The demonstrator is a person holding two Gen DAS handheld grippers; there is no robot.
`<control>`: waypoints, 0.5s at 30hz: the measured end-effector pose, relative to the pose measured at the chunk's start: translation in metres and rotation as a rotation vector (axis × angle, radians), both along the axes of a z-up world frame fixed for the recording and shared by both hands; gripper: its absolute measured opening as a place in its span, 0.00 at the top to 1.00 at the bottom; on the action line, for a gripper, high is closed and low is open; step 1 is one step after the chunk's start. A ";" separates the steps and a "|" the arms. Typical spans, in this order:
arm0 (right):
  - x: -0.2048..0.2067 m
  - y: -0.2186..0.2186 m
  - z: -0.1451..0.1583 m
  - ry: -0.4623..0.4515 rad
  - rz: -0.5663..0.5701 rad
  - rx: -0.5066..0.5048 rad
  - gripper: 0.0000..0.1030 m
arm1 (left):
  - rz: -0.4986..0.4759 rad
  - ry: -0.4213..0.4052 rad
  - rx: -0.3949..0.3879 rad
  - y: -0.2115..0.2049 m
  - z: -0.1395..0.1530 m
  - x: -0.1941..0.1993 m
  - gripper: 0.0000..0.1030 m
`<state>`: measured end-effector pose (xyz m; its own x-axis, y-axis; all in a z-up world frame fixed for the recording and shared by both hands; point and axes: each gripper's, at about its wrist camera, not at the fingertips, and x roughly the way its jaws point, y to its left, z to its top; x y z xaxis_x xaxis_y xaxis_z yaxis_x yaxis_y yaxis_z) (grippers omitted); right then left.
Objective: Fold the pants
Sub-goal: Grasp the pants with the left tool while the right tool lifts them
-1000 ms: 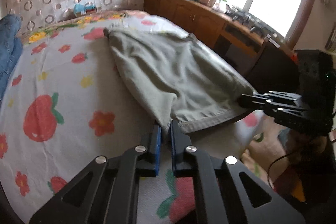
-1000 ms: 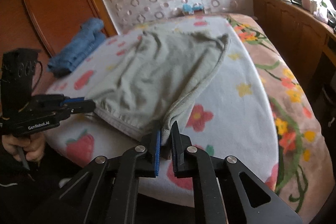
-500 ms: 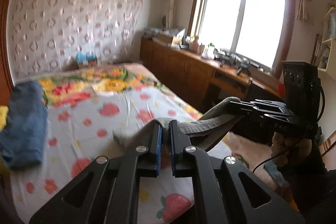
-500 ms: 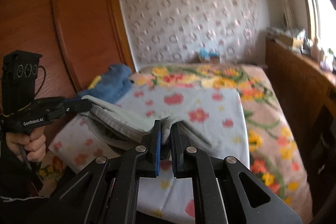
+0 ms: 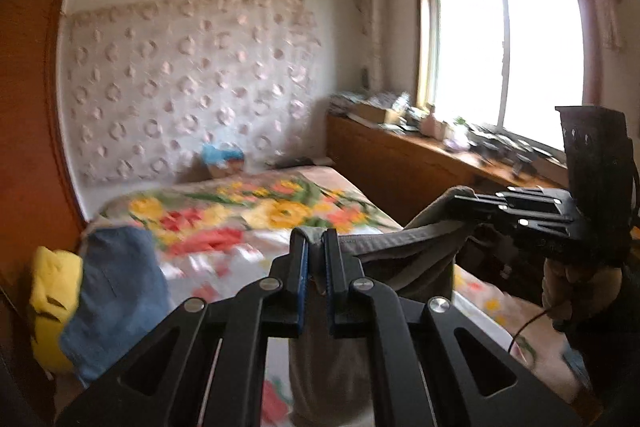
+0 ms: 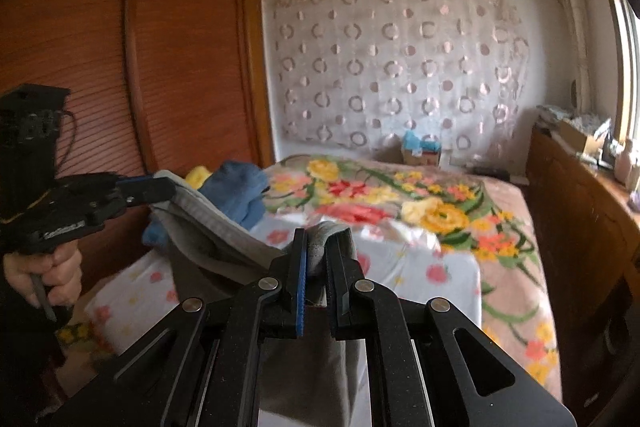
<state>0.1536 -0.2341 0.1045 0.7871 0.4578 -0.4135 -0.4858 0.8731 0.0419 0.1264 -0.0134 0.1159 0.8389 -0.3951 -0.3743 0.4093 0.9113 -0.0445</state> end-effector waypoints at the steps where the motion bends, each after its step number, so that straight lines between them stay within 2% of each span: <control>1: 0.011 0.005 0.007 -0.023 -0.024 -0.012 0.95 | 0.003 -0.018 -0.001 0.001 0.006 0.005 0.97; 4: 0.026 0.012 0.013 -0.009 -0.039 -0.014 0.95 | 0.014 -0.034 0.015 0.003 0.014 0.013 0.97; 6: 0.029 0.018 0.005 0.004 -0.029 -0.033 0.95 | 0.020 -0.021 0.032 0.008 0.004 0.013 0.97; 9: 0.026 0.023 -0.021 0.070 -0.003 -0.042 0.95 | 0.020 0.048 0.045 0.017 -0.028 0.007 0.97; 13: 0.012 0.033 -0.076 0.177 0.032 -0.068 0.95 | 0.020 0.164 0.062 0.024 -0.081 -0.012 0.97; 15: 0.004 0.033 -0.095 0.217 0.044 -0.065 0.95 | 0.020 0.210 0.062 0.024 -0.098 -0.022 0.97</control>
<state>0.1580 -0.2009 0.0098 0.6561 0.4563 -0.6011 -0.5092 0.8555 0.0937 0.1041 0.0106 0.0181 0.7472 -0.3500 -0.5650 0.3788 0.9228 -0.0707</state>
